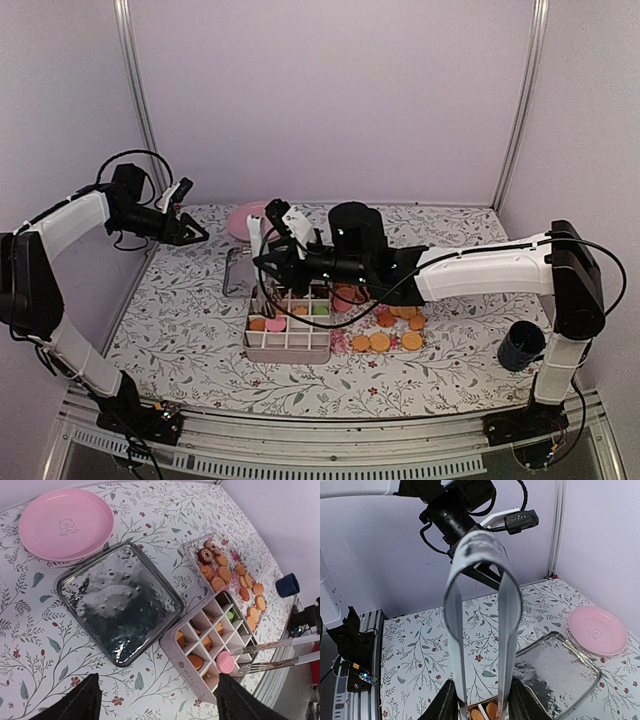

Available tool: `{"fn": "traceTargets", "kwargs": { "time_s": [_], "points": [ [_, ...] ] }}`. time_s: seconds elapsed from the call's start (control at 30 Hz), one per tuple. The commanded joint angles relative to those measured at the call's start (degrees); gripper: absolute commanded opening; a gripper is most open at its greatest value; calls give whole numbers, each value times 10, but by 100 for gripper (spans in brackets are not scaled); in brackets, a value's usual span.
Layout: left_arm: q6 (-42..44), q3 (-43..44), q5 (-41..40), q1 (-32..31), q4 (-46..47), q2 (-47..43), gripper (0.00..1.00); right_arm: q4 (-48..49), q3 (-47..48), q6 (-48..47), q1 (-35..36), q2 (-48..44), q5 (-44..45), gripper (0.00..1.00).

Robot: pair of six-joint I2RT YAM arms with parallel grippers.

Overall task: Pack the cookies
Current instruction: Adjust the fake cookies in the empty pocket of the box.

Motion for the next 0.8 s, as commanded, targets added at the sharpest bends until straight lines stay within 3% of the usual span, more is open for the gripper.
{"fn": "traceTargets", "kwargs": {
  "time_s": [0.0, 0.47, 0.77],
  "points": [
    [-1, 13, 12, 6, 10, -12, 80, 27, 2, 3, -3, 19, -12, 34],
    [-1, 3, 15, 6, 13, -14, 79, 45, -27, -23, -5, 20, 17, 35],
    [-5, -2, 18, 6, 18, -21, 79, 56, -33, -16, -15, 32, -12, 38]
  ]
}}
